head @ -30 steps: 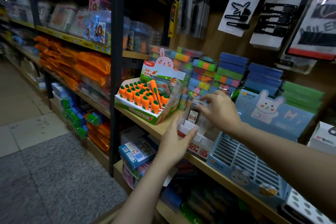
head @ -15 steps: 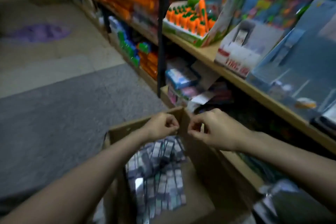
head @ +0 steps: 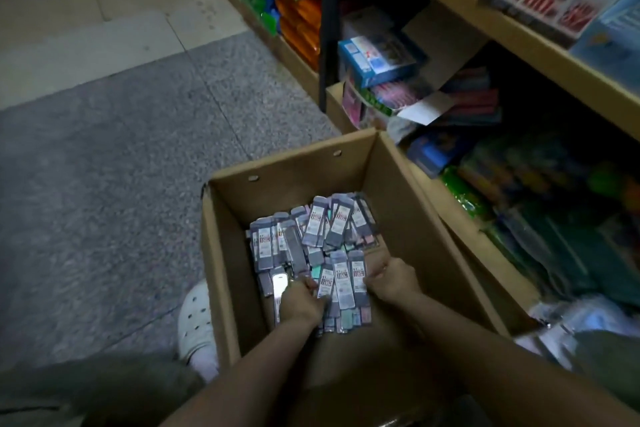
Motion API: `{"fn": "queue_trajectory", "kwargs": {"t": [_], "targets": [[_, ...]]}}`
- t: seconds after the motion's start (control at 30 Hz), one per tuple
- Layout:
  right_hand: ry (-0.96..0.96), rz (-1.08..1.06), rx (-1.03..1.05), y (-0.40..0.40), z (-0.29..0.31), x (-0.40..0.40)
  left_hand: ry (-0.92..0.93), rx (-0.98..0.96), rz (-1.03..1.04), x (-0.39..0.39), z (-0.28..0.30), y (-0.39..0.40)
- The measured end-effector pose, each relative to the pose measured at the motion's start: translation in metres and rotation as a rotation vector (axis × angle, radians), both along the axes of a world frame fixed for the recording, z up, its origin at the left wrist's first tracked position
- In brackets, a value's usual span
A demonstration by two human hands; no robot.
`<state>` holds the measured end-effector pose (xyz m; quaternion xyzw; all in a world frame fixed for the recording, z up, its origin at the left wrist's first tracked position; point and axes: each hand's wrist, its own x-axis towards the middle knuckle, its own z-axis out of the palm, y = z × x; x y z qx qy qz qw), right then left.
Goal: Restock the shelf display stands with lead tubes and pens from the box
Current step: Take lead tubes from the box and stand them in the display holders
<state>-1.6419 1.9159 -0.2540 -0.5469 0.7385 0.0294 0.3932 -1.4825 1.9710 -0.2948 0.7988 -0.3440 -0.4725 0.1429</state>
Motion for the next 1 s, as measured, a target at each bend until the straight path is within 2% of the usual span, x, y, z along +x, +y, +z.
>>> {"fn": "queue_trajectory", "kwargs": {"t": [0.1, 0.27, 0.5, 0.67, 0.77, 0.9, 1.0], "targets": [[0.013, -0.054, 0.034, 0.000, -0.029, -0.005, -0.066, -0.065, -0.016, -0.002, -0.008, -0.004], [-0.073, -0.135, 0.057, 0.008, -0.061, 0.002, -0.219, -0.162, -0.097, -0.009, -0.015, -0.011], [-0.058, -0.175, 0.017, 0.007, -0.071, 0.002, -0.289, -0.143, -0.123, -0.018, -0.020, -0.015], [0.003, -0.238, 0.000, 0.003, -0.063, -0.010, -0.148, -0.143, 0.082, -0.013, -0.019, -0.011], [0.147, -0.133, -0.014, 0.009, -0.056, -0.019, 0.004, -0.085, 0.239, -0.011, -0.016, -0.008], [0.230, -0.030, 0.009, 0.018, -0.050, -0.021, 0.143, -0.079, 0.296, -0.014, -0.016, -0.001], [0.279, 0.068, -0.106, 0.018, -0.045, -0.012, 0.187, -0.071, 0.334, -0.015, -0.019, -0.003]]}}
